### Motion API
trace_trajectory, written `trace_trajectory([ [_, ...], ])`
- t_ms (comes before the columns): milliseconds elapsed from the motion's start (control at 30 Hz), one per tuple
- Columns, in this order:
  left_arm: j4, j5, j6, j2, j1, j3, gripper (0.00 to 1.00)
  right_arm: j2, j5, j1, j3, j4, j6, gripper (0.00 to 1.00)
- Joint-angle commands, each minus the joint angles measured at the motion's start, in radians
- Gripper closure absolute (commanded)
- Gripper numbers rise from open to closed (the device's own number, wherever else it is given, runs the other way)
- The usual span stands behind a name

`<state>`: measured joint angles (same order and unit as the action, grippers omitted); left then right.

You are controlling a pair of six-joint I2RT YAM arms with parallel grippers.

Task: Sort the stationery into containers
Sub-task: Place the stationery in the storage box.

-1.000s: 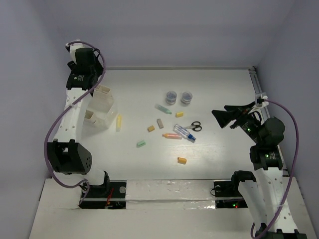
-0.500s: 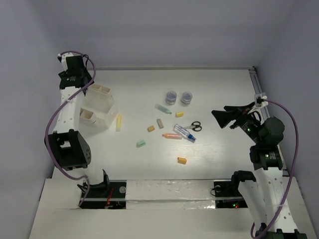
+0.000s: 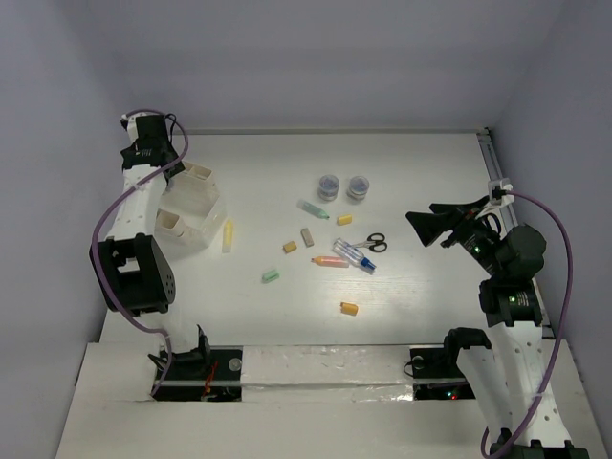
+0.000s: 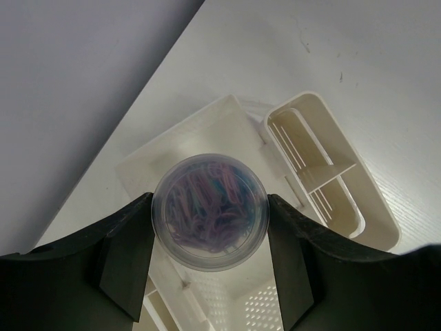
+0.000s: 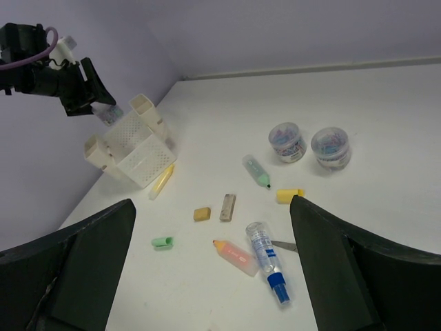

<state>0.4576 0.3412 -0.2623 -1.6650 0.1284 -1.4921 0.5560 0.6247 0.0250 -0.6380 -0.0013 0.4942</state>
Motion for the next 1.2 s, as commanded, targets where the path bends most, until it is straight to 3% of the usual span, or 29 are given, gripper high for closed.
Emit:
trace_trajectory([
  [0, -0.045, 0.025, 0.012, 0.002, 0.013, 0.007, 0.65, -0.011, 0.0, 0.004, -0.009, 0.004, -0.005, 0.0],
  [533, -0.043, 0.035, 0.008, -0.044, 0.031, 0.02, 0.59, -0.011, 0.001, 0.004, -0.008, 0.004, -0.005, 0.0],
  [733, -0.043, 0.042, 0.005, -0.047, 0.031, 0.02, 0.47, -0.011, 0.003, 0.004, -0.008, 0.004, -0.005, 0.0],
  [867, -0.045, 0.047, 0.0, -0.044, 0.031, 0.021, 0.31, -0.013, 0.004, 0.004, -0.008, 0.004, -0.005, 0.0],
  [1167, -0.037, 0.053, -0.006, -0.026, 0.031, -0.01, 0.21, -0.015, 0.001, 0.004, -0.011, 0.004, -0.006, 0.0],
])
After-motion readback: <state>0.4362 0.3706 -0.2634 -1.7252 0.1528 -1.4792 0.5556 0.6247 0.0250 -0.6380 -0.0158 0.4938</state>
